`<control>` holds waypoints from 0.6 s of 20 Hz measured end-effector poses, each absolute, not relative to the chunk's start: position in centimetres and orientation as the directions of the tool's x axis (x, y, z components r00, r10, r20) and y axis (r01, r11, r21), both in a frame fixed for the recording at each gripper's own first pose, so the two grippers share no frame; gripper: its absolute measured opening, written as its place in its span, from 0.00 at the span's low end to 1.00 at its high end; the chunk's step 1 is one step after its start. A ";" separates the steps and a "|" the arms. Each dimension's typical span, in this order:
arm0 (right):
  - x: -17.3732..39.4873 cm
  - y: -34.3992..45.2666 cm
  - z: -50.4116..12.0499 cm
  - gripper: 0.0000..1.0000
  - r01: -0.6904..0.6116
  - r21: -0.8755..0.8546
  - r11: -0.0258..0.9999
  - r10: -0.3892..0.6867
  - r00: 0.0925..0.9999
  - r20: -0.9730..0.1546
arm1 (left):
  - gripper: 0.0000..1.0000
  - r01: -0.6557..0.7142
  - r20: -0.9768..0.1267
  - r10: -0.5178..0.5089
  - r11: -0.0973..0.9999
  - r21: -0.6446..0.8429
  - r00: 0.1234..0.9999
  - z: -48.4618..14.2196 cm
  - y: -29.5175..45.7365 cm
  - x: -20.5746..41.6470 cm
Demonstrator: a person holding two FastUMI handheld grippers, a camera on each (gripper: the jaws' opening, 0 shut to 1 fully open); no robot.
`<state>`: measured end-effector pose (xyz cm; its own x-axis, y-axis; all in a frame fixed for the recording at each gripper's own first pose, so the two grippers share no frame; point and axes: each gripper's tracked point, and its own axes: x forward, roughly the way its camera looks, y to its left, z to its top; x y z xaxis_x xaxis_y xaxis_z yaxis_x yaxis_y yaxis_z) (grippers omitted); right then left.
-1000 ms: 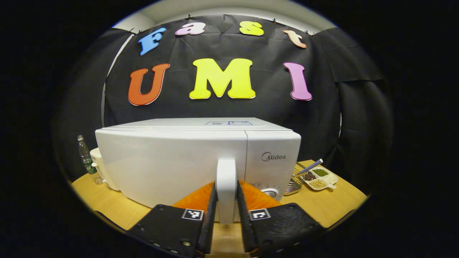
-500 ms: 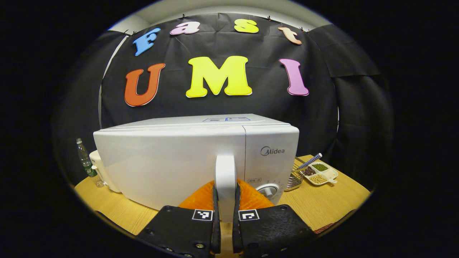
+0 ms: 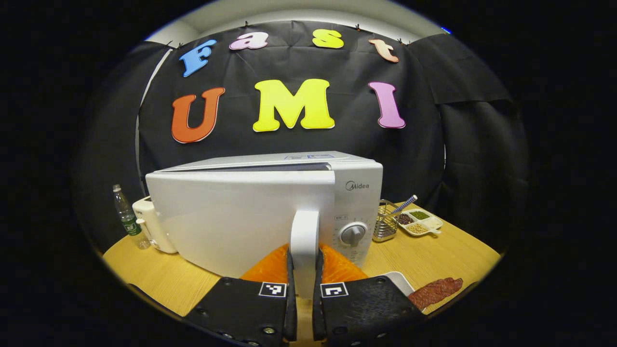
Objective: Open the microwave oven with the left hand, put the food in, and close the microwave oven.
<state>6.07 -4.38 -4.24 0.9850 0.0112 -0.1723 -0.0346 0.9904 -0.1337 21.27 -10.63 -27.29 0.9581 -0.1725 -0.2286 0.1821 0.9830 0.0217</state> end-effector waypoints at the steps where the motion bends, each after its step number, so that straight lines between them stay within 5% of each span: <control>1: 5.7 -3.8 -4.3 0.96 -0.040 -0.127 0.991 0.018 0.985 -0.172 | 0.12 0.188 -0.233 -0.179 0.982 0.017 0.956 -27.2 -10.0 20.2; 4: 4.7 -2.7 -4.6 1.00 -0.050 -0.109 0.993 0.031 0.985 -0.170 | 0.14 0.193 -0.245 -0.174 0.980 0.056 0.954 -27.1 -8.2 18.0; 6: 4.1 -2.4 -5.0 0.96 -0.053 -0.109 0.993 0.033 0.984 -0.176 | 0.29 0.158 -0.244 -0.130 0.983 0.098 0.961 -26.9 -6.5 17.7; 9: 3.5 -2.2 -5.1 1.00 -0.053 -0.105 0.993 0.033 0.983 -0.179 | 0.96 0.126 -0.249 -0.107 0.990 0.061 0.962 -26.6 -5.2 17.8; 12: 3.2 -2.2 -5.1 0.95 -0.050 -0.109 0.993 0.030 0.983 -0.181 | 0.97 0.117 -0.249 -0.097 0.991 0.069 0.964 -26.1 -4.9 17.3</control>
<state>3.18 -2.24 -5.11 0.9831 0.0297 -0.1807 -0.0501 0.9927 -0.1094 17.28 -4.87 -26.09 0.9637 -0.0969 -0.2488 0.1174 0.9907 0.0690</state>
